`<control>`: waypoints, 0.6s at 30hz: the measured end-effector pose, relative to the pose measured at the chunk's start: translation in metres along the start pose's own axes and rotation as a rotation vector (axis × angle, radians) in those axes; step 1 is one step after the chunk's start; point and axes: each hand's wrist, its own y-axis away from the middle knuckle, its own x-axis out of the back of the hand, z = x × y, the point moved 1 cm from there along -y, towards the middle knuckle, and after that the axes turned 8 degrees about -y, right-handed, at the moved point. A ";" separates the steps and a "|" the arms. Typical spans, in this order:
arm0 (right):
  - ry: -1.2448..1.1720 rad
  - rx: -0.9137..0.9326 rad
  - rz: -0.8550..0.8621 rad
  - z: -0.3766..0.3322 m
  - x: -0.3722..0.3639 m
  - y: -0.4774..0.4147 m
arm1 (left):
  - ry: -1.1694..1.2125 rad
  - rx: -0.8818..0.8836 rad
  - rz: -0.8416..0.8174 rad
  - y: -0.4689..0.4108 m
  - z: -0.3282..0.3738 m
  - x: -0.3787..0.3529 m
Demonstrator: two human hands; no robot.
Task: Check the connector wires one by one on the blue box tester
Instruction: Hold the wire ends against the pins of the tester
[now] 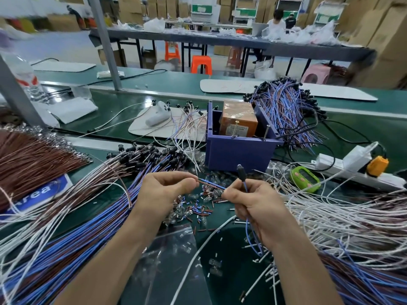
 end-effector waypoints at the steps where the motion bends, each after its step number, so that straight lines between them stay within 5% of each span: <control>1: -0.008 -0.007 -0.002 0.000 -0.001 0.000 | 0.040 0.021 -0.007 -0.001 0.000 0.001; 5: -0.105 -0.024 0.037 -0.003 0.002 0.000 | 0.189 0.092 0.092 -0.007 -0.002 0.010; 9: -0.199 -0.008 0.053 -0.003 -0.001 -0.001 | -0.033 0.002 -0.072 0.001 0.001 -0.013; 18: -0.382 0.064 0.259 -0.008 -0.008 0.000 | 0.201 0.040 -0.136 -0.016 0.033 -0.079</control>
